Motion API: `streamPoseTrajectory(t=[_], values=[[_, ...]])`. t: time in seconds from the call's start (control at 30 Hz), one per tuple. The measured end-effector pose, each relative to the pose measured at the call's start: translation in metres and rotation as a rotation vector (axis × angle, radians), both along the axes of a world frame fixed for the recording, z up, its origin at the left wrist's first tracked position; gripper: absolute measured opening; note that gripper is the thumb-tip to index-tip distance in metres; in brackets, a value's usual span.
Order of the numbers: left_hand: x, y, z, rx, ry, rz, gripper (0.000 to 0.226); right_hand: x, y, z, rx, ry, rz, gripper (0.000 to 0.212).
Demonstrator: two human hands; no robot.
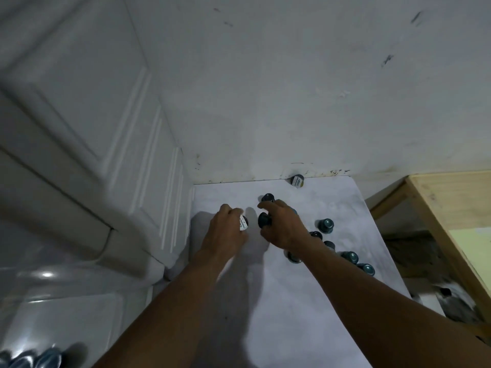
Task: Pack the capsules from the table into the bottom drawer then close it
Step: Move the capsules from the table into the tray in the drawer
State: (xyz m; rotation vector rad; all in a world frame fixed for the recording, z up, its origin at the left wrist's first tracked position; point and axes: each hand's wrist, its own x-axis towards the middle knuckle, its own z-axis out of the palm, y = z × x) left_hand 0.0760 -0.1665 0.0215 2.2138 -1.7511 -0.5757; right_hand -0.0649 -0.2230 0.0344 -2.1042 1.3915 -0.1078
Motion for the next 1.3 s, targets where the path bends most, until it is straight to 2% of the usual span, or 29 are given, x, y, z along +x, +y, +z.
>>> streamPoseTrajectory(t=[0.1, 0.2, 0.33, 0.57, 0.67, 0.77, 0.9, 1.13, 1.23, 1.3], values=[[-0.005, 0.006, 0.018, -0.065, -0.002, 0.005, 0.039, -0.009, 0.011, 0.014, -0.046, -0.02, -0.025, 0.047], [-0.009, 0.014, 0.031, -0.106, 0.078, 0.029, 0.047, -0.019, 0.024, 0.03, -0.106, -0.084, -0.057, 0.034], [-0.016, 0.027, 0.051, -0.154, 0.184, 0.063, 0.053, -0.031, 0.037, 0.046, -0.158, -0.138, -0.106, 0.029], [-0.04, 0.063, 0.076, -0.262, 0.265, 0.103, 0.053, -0.064, 0.072, 0.065, -0.242, -0.167, -0.097, 0.018], [-0.054, 0.085, 0.086, -0.284, 0.309, 0.109, 0.053, -0.08, 0.091, 0.069, -0.232, -0.169, -0.077, 0.024], [-0.069, 0.111, 0.096, -0.318, 0.339, 0.132, 0.052, -0.096, 0.112, 0.073, -0.255, -0.182, -0.029, 0.045], [-0.082, 0.158, 0.108, -0.357, 0.323, 0.167, 0.048, -0.104, 0.146, 0.085, -0.319, -0.178, 0.037, 0.04], [-0.073, 0.246, 0.123, -0.439, 0.37, 0.33, 0.044, -0.084, 0.211, 0.106, -0.259, -0.309, 0.123, 0.046], [-0.06, 0.274, 0.136, -0.468, 0.401, 0.409, 0.032, -0.063, 0.232, 0.117, -0.257, -0.325, 0.171, 0.045], [-0.044, 0.289, 0.14, -0.481, 0.338, 0.469, 0.018, -0.045, 0.245, 0.123, -0.256, -0.337, 0.203, 0.042]])
